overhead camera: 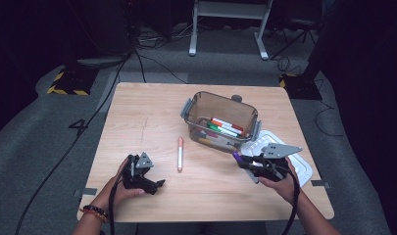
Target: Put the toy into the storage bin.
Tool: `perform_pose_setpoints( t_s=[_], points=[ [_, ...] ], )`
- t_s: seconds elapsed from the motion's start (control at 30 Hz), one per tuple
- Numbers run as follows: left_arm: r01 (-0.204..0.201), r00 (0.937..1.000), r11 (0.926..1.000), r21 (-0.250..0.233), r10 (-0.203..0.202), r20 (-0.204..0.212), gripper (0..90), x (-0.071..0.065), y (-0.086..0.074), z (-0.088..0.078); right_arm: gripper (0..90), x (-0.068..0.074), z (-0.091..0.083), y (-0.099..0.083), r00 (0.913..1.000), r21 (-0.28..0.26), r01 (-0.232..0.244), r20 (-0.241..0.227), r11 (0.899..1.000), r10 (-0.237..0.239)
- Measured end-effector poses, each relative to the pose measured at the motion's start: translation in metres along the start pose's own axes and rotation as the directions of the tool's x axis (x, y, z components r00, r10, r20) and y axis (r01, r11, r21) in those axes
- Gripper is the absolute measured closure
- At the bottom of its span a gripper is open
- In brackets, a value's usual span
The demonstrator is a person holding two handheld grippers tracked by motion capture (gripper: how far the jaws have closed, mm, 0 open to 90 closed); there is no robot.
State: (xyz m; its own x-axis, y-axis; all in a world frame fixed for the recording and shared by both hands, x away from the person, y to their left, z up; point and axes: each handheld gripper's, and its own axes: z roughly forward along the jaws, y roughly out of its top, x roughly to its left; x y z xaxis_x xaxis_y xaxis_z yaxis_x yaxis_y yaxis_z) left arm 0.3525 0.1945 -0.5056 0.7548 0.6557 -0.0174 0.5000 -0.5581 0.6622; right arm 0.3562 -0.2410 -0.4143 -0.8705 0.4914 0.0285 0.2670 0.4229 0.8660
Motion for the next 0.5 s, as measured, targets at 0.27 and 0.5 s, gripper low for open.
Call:
perform_pose_setpoints(
  t_s=[0.27,0.5],
  points=[
    [0.002,1.0,1.0,-0.002,-0.002,-0.004,0.5,0.0,0.0,0.0,74.6,-0.006,-0.03,0.025,0.9992,-0.06,0.015,0.039,0.998,-0.013],
    [0.004,1.0,1.0,0.0,-0.004,-0.006,0.5,0.0,0.0,0.0,74.6,-0.027,-0.042,0.058,0.9951,-0.05,0.04,0.092,0.998,-0.035]
  ],
)
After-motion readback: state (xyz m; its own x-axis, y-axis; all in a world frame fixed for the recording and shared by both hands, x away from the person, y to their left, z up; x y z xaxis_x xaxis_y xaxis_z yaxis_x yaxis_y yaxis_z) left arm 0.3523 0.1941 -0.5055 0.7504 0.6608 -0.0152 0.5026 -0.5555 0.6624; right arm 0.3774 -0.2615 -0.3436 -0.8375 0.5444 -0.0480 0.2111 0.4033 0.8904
